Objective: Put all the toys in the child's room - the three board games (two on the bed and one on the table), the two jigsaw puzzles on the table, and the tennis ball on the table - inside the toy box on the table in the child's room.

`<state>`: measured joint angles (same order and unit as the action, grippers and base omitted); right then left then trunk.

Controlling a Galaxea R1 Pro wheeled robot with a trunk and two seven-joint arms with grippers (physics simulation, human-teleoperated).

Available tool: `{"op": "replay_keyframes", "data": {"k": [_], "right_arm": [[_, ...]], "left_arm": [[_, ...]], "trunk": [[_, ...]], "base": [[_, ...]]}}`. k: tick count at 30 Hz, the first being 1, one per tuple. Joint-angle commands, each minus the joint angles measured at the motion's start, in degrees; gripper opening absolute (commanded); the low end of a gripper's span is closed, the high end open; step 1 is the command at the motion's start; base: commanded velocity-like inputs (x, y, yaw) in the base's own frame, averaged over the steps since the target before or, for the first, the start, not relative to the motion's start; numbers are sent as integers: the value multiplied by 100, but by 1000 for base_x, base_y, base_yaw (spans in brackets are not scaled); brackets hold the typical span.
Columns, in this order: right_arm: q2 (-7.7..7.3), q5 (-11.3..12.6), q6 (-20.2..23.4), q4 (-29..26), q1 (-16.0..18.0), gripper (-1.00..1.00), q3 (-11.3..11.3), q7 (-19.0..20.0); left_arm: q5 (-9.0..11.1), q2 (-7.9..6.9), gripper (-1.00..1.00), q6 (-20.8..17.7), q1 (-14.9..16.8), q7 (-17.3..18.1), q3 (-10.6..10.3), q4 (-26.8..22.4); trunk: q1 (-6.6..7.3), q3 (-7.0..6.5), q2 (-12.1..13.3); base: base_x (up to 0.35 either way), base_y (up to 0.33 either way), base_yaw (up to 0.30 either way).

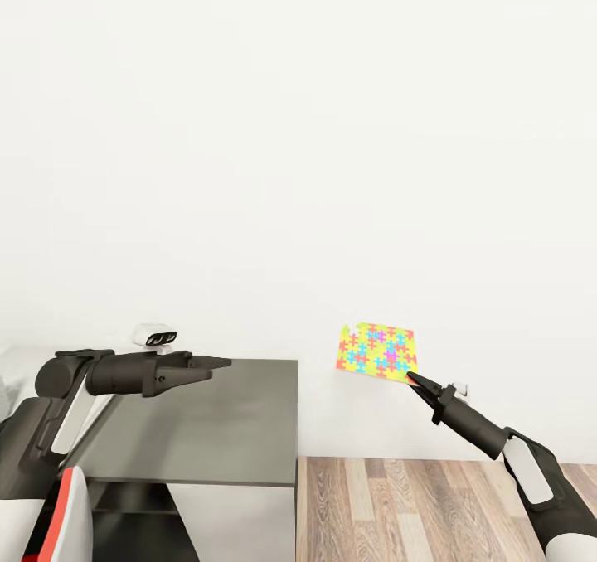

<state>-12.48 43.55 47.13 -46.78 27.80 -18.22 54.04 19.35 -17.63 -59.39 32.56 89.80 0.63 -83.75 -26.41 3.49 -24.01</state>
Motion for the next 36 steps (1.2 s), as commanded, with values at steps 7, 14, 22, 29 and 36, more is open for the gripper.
{"op": "replay_keyframes", "data": {"k": [7,14,22,29,36], "right_arm": [[18,4,24,11,6,-100,-7,15],[1,4,17,-12,6,-100,-7,2],[4,0,16,-15,6,-100,-7,13],[1,3,16,-15,6,-100,-7,18],[-7,4,22,-15,6,-100,-7,17]], "left_arm": [[-2,-3,100,-61,5,20,-2,-1],[-2,-3,100,-61,5,20,-2,-1],[-2,4,100,-61,5,20,-2,-1],[14,5,100,-61,5,20,-8,-1],[25,-4,100,-61,-3,20,14,-1]], "trunk": [[63,-41,110],[63,-41,110],[63,-41,110],[63,-41,110],[63,-41,110]], "base": [[0,0,0],[0,0,0],[0,0,182],[0,0,271],[0,0,54]]}}
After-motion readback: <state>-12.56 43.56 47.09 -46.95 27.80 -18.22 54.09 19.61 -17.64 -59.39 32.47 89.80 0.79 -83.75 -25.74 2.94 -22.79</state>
